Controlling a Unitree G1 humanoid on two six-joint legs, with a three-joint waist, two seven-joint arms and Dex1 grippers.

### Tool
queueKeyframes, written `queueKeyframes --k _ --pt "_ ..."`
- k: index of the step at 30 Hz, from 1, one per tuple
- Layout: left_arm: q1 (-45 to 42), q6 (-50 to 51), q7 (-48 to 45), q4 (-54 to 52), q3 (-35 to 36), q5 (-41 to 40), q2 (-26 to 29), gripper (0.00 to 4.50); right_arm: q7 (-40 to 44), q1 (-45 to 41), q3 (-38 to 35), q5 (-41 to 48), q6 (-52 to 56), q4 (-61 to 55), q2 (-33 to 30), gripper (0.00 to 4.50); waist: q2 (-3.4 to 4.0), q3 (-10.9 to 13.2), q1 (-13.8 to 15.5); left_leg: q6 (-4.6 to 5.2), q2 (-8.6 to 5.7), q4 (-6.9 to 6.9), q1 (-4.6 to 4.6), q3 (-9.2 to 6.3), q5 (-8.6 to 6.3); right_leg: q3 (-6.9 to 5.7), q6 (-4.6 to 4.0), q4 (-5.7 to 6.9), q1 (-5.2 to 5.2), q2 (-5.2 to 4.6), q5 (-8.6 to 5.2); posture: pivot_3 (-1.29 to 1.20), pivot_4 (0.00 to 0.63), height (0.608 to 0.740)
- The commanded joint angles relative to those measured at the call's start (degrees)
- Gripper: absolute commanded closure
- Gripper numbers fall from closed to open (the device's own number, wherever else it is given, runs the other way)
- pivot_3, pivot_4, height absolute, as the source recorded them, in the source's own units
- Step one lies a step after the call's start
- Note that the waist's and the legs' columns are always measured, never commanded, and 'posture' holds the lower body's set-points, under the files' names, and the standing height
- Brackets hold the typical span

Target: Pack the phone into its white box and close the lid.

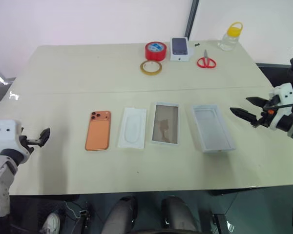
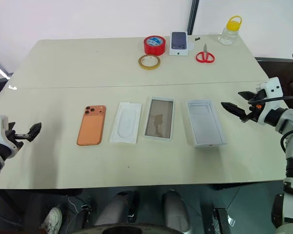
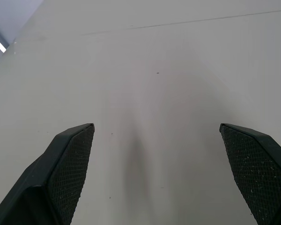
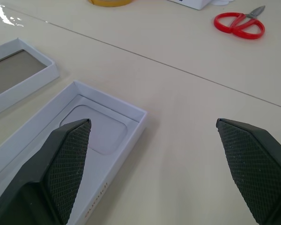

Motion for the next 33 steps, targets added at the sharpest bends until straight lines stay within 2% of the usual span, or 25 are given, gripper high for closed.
queueKeyframes --k 1,10,17,20,24,30,33 --pt "0.2 -0.1 0.0 -2.4 2.2 -0.3 0.9 0.0 0.1 -1.0 -0.6 0.6 -0.5 -2.4 -0.3 0.03 0.0 0.0 0.0 0.0 0.0 0.0 0.0 0.0 0.0 0.0 0.0 0.0 0.0 0.0 0.0 0.0 0.15 0.74" --pt "-0.3 3.1 0.7 -5.4 2.6 -2.8 -0.4 0.0 -0.4 -1.5 1.5 1.2 0.9 -7.6 1.8 0.03 0.0 0.0 0.0 0.0 0.0 0.0 0.0 0.0 0.0 0.0 0.0 0.0 0.0 0.0 0.0 0.0 0.15 0.74" --pt "-8.6 12.4 4.5 -15.3 -7.7 -9.4 -7.2 0.0 -0.1 -2.1 6.7 0.9 2.8 -17.0 5.2 0.03 -0.01 0.0 0.1 -0.06 -0.01 0.06 -0.01 -0.01 0.03 -0.02 0.0 0.0 0.03 0.0 0.0 0.0 0.15 0.74" --pt "-8.8 15.5 2.2 -18.4 -11.3 -13.3 -8.4 0.0 -0.9 -1.1 10.0 0.5 4.4 -23.7 6.2 0.03 -0.01 0.0 -0.2 -0.07 -0.01 0.05 -0.02 0.0 0.03 0.0 0.01 -0.01 0.0 0.01 0.0 0.0 0.15 0.74" --pt "-12.2 21.7 4.5 -20.6 -16.3 -16.9 -10.0 0.0 -1.0 1.0 12.3 3.2 7.9 -34.8 7.3 0.03 0.0 0.0 -0.1 -0.08 0.03 0.04 -0.01 0.01 0.04 0.01 0.01 0.04 -0.04 0.05 0.0 0.0 0.15 0.74" --pt "-19.5 37.4 12.3 -18.6 -17.3 -22.0 -15.6 0.0 -1.5 4.5 16.2 3.7 10.7 -44.0 7.6 0.03 -0.04 0.0 0.2 -0.06 -0.01 0.11 -0.02 -0.02 0.03 -0.01 0.02 0.01 0.03 0.03 0.0 0.0 0.15 0.74" --pt "-22.4 43.3 16.4 -16.0 -16.4 -22.2 -20.6 0.0 -1.9 5.1 16.9 3.6 10.8 -45.1 7.8 0.03 -0.05 0.0 0.1 -0.06 -0.02 0.1 -0.02 -0.01 0.03 -0.01 0.02 0.01 0.02 0.04 0.0 0.0 0.15 0.74"
